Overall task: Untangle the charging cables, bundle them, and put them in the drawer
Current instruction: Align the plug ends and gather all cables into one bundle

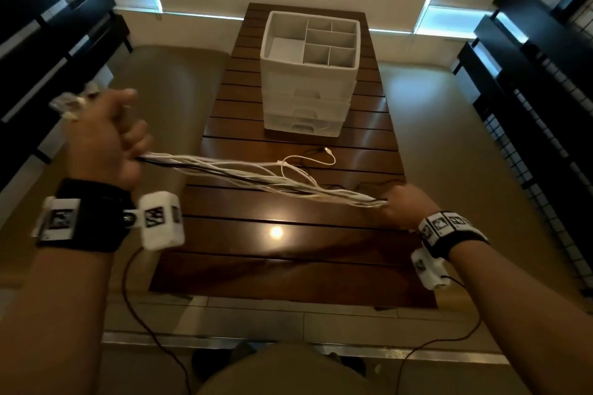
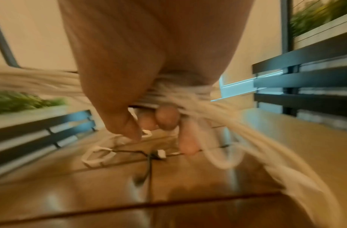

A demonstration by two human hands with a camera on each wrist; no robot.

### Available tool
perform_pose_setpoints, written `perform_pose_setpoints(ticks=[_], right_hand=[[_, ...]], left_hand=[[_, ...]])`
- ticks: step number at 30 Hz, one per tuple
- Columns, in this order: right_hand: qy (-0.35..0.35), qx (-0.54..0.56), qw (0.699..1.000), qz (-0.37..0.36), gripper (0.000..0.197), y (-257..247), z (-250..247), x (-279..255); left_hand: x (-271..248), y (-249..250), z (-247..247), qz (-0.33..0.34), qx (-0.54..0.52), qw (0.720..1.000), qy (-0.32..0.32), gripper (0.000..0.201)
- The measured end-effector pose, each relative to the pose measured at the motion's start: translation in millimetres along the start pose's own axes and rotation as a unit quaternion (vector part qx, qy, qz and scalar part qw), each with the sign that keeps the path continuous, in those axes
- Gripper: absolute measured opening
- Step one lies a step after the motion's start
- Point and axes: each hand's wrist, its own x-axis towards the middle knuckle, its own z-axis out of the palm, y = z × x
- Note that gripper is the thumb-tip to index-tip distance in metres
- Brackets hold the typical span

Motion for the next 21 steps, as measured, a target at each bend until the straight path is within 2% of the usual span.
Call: perform_pose_setpoints(ticks=[3,5,9,12,15,16,18,19,21], right_hand=[[0.001,0.003,0.999,0.048,0.021,14,9,4],[0.037,0.009,0.999,0.036,0.017,3,8,9],[0.021,-0.005,0.999,0.036,0.030,-16,10,17],[-0.010,-0.045,0.998,0.033,0.048,-20,10,23],[-0.061,-0.094,0.994,0.010,0.090,-35,-5,24],[-0.054,-0.082,0.995,-0.008,0.100,-44,-12,25],[0.007,-0.013,0.997,-0.080,0.112,-72,-33,20],[0.046,0.046,0.989,-0.132,0.116,-89,-43,15],[0.100,0.154,0.952,-0.245,0.120,-130,-63,3]], left_hand=[[4,12,-13,0.001,-0.001,1.000,-0.006,0.050],[1,4,-3,0.011,0.012,1.000,-0.022,0.050],[-2,-8,17,0.016,0.023,0.999,-0.035,0.050],[2,-12,19,0.014,0.048,0.998,-0.046,0.047],[2,-16,22,0.003,0.057,0.997,-0.061,0.046],[0,-18,26,0.001,0.060,0.996,-0.066,0.046],[-5,-23,38,0.004,0.060,0.995,-0.084,0.046],[-8,-25,45,0.005,0.056,0.994,-0.094,0.047],[-13,-28,62,-0.002,0.043,0.993,-0.113,0.046]])
